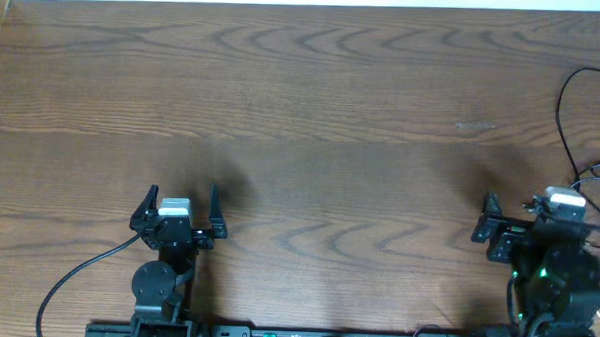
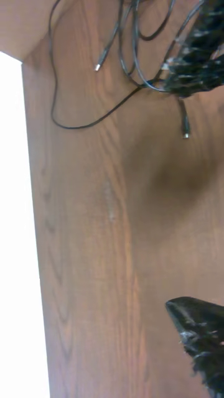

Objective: Untangle cables

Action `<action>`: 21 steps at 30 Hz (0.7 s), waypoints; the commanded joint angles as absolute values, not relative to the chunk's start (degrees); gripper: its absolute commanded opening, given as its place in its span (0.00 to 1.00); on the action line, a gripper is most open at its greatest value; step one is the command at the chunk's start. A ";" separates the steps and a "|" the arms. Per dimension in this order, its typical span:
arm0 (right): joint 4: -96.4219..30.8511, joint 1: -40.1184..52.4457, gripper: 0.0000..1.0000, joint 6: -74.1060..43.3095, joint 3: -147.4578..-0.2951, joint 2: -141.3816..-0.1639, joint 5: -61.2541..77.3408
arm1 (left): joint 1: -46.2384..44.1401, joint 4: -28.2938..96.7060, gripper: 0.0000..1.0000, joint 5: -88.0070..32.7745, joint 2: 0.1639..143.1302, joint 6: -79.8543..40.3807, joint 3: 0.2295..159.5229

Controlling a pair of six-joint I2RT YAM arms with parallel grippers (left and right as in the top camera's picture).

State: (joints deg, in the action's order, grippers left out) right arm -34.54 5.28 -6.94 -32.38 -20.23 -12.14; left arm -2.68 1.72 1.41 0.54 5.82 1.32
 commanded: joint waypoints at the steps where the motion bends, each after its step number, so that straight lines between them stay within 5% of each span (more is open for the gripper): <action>1: -30.68 5.56 0.99 -5.37 -25.91 -16.01 -12.03 | -2.52 4.01 1.00 1.98 0.23 5.32 0.23; 21: -14.26 1.69 0.99 -5.48 -4.47 -3.66 -5.87 | -2.52 4.01 1.00 1.98 0.23 5.32 0.23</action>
